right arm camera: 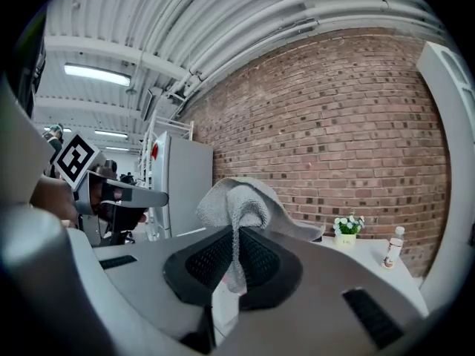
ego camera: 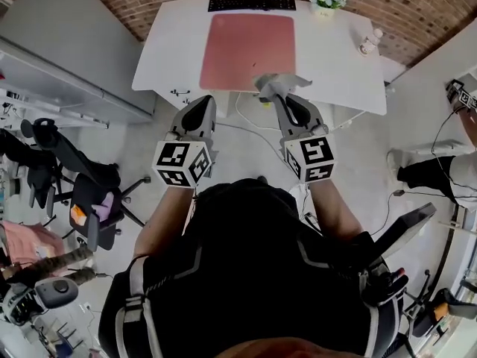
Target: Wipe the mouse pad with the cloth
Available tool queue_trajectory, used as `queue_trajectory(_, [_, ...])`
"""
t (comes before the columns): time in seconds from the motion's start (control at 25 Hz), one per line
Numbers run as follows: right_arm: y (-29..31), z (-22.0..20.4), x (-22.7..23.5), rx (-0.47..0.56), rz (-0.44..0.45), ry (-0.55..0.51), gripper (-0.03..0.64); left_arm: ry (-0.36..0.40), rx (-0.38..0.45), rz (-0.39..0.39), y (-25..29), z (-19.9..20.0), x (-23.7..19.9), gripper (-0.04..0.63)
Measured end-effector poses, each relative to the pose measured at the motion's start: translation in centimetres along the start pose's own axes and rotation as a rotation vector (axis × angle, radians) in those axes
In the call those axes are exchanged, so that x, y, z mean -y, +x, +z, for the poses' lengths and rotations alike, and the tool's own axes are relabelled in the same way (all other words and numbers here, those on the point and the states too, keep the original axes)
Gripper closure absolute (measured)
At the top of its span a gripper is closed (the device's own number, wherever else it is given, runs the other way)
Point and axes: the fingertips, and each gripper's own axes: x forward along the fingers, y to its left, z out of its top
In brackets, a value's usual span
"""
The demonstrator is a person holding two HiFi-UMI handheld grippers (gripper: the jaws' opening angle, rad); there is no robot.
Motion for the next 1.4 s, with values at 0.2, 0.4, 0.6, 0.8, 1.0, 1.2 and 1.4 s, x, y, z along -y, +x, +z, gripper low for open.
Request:
queue_trajectory(0.2, [3.5, -0.7, 0.2, -0.027, 0.060, -0.031, 0.591, -0.020, -0.023, 0.038, 1.2, -0.9, -1.6, 0.594])
queue_trajectory(0.4, [7.7, -1.4, -1.7, -0.060, 0.113, -0.061, 0.591, -0.040, -0.032, 0.055, 2.1, -1.8, -4.9, 0.594])
queue_trajectory(0.6, [13.1, -3.1, -3.3, -0.107, 0.147, -0.060, 0.591, -0.067, -0.048, 0.059, 3.5, -3.2, -9.2, 0.594])
queue_trajectory(0.8, [19.1, -5.5, -5.0, -0.181, 0.192, -0.093, 0.591, -0.082, -0.073, 0.084, 5.0, -4.4, -14.6, 0.594])
queue_trajectory(1.0, [24.2, -8.5, -6.2, -0.243, 0.199, -0.097, 0.591, -0.104, -0.126, 0.084, 6.5, -6.9, -18.8, 0.594])
queue_trajectory(1.2, [27.4, -11.2, -7.6, -0.308, 0.215, -0.119, 0.591, -0.120, -0.153, 0.059, 8.6, -8.6, -21.6, 0.594])
queue_trajectory(1.4, [30.2, -14.4, -8.3, -0.408, 0.221, -0.124, 0.591, -0.152, -0.199, 0.062, 10.4, -11.0, -24.4, 0.594])
